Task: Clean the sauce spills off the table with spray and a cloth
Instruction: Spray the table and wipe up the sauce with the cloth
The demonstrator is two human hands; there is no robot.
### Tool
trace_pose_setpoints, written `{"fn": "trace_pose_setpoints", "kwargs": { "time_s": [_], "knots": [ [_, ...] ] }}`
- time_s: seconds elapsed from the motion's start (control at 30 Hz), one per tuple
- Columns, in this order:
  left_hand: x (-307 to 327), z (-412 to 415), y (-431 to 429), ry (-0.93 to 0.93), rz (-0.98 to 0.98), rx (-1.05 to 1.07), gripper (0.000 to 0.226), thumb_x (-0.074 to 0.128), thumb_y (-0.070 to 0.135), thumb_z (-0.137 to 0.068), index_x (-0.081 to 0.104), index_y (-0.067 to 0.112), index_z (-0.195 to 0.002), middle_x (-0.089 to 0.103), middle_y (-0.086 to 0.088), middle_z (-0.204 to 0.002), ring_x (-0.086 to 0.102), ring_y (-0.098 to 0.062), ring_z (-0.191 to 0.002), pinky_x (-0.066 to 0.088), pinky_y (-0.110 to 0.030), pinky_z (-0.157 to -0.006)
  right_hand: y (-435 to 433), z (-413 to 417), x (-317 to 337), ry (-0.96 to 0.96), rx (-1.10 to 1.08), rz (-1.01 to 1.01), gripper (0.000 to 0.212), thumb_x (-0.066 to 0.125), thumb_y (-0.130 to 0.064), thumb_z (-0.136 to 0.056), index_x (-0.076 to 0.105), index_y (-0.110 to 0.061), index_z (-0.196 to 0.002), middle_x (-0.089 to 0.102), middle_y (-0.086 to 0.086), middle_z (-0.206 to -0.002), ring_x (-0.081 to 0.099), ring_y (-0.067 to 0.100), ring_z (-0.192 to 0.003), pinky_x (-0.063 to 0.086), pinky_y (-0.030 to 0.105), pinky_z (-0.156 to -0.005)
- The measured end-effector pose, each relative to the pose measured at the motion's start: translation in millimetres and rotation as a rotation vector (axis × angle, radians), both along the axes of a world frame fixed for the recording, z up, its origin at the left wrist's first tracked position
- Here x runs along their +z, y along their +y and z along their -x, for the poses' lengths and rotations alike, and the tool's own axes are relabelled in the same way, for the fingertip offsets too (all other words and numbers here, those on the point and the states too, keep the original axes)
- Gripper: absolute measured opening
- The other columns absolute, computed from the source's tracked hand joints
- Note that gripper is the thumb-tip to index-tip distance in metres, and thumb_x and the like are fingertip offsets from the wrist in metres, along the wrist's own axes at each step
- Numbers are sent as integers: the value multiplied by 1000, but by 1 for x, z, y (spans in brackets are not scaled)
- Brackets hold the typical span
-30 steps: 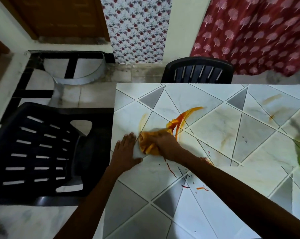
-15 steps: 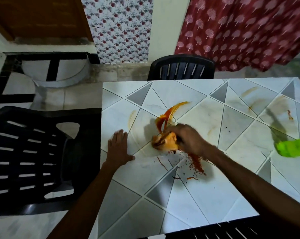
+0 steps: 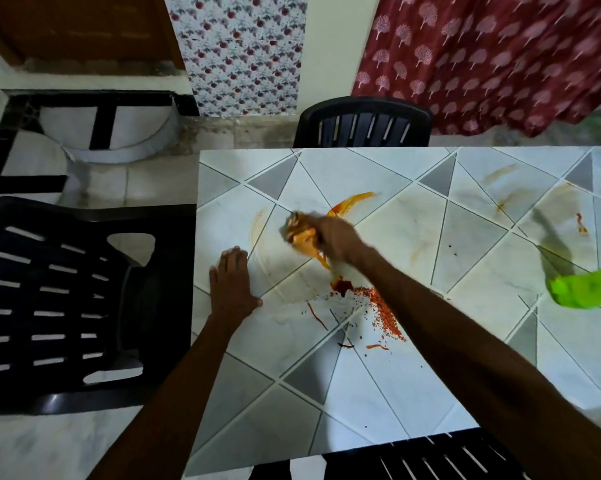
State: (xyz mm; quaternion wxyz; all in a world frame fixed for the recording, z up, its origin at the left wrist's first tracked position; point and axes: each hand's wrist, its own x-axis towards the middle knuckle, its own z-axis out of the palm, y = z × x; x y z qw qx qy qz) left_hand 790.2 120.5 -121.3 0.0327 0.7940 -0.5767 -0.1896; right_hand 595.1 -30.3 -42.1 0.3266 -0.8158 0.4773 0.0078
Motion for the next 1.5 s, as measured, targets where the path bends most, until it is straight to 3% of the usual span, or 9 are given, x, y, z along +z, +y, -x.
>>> {"fn": "trace_pose_setpoints", "kwargs": {
  "time_s": [0.1,0.2,0.3,0.47,0.63,0.93,1.23,1.37,1.5],
  "knots": [
    [3,4,-4,-6,10,27,115,95,36,-52,34,8,-145,30,-12,-155,23,-31,-146,31,-53,-113,50,18,-18,-64,-51,-39,42,63,-41,-94,65,-23,-132,73,9,-115,68,25,-104,53,36,-95],
    [4,4,-4,-28,1,20,116,96,38,-48,37,7,-142,34,-12,-152,26,-30,-145,35,-50,-110,97,44,-36,-2,199,111,53,67,-34,-92,54,-27,-143,63,13,-135,61,34,-121,51,48,-103],
    [4,3,-3,-26,3,8,115,96,36,-48,38,6,-142,35,-13,-152,27,-30,-144,36,-49,-110,131,69,-42,-24,204,144,52,61,-34,-91,57,-18,-141,63,18,-136,59,43,-123,49,55,-104],
    [6,20,5,-28,23,-81,98,85,23,-62,36,7,-146,30,-17,-156,26,-34,-144,34,-48,-110,144,106,-35,-83,172,178,49,62,-28,-85,63,-26,-134,67,8,-133,62,31,-121,50,38,-103],
    [7,49,20,9,-50,-150,112,90,36,-59,29,10,-150,21,-13,-160,21,-36,-146,32,-54,-110,129,151,-14,-287,-113,158,45,67,-13,-81,66,-28,-123,74,0,-116,70,24,-103,55,32,-83],
    [3,75,47,43,-35,-74,117,92,40,-56,31,1,-147,27,-17,-158,25,-35,-145,34,-52,-112,96,211,24,-484,-668,34,40,47,-2,-77,64,-17,-110,68,0,-101,60,21,-97,45,29,-83],
    [-4,80,68,47,-56,-9,113,83,41,-73,15,2,-154,14,-14,-163,14,-34,-150,24,-47,-119,53,237,1,-138,-732,0,49,48,-46,-75,61,-18,-113,71,16,-108,65,38,-101,50,41,-81],
    [-5,83,68,38,-56,-6,112,82,40,-73,15,1,-154,14,-15,-163,14,-34,-150,23,-47,-119,61,215,-25,-145,-635,-91,56,63,-52,-81,61,-30,-133,72,9,-123,66,32,-113,54,45,-97],
    [-7,85,70,47,-45,2,112,84,38,-72,16,2,-154,15,-15,-162,14,-34,-150,24,-48,-119,86,173,-34,-240,-561,-156,62,58,-54,-81,58,-30,-138,72,5,-124,67,27,-112,55,42,-98]
  ]
}}
